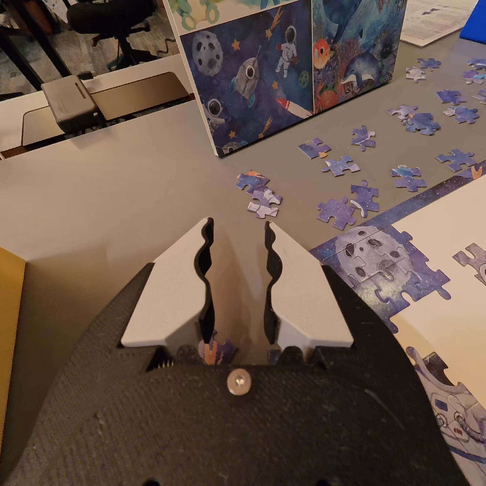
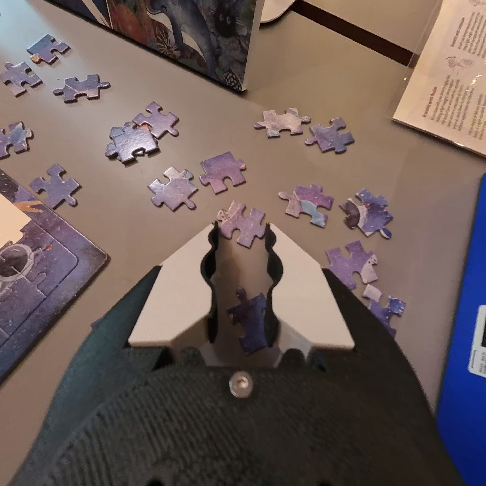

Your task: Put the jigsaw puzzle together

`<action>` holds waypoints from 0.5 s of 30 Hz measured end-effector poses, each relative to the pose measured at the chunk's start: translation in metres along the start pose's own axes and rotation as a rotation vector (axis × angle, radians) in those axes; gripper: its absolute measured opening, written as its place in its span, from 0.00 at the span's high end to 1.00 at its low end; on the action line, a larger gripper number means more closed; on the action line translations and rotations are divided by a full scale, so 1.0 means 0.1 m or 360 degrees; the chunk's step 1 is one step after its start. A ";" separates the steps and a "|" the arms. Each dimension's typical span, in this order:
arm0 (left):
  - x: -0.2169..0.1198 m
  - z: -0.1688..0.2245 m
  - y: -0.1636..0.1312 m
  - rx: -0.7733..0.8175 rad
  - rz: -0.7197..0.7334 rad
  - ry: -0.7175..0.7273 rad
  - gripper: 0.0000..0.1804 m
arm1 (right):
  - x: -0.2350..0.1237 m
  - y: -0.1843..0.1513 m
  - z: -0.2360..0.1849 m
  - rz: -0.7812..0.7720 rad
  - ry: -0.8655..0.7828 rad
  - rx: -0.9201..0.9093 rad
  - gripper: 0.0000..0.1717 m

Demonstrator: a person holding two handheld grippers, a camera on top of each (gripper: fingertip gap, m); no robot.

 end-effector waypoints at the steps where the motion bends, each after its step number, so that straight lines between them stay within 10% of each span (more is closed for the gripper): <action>1: 0.00 0.00 0.00 0.0001 -0.0001 0.0000 0.79 | 0.00 0.00 0.00 -0.0004 0.0002 -0.0003 0.80; 15: 0.00 0.00 0.00 0.0005 -0.0003 0.0000 0.79 | -0.32 0.20 0.02 0.0292 -0.0138 -0.0112 0.81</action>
Point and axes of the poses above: each gripper's, where its closed fingertips meet, x out along the fingers, y out of its top, z = x × y across the jaws, the point moved 8 cm from there along -x, back along the fingers, and after that the axes turned 8 degrees about y, right-handed, at the moved point
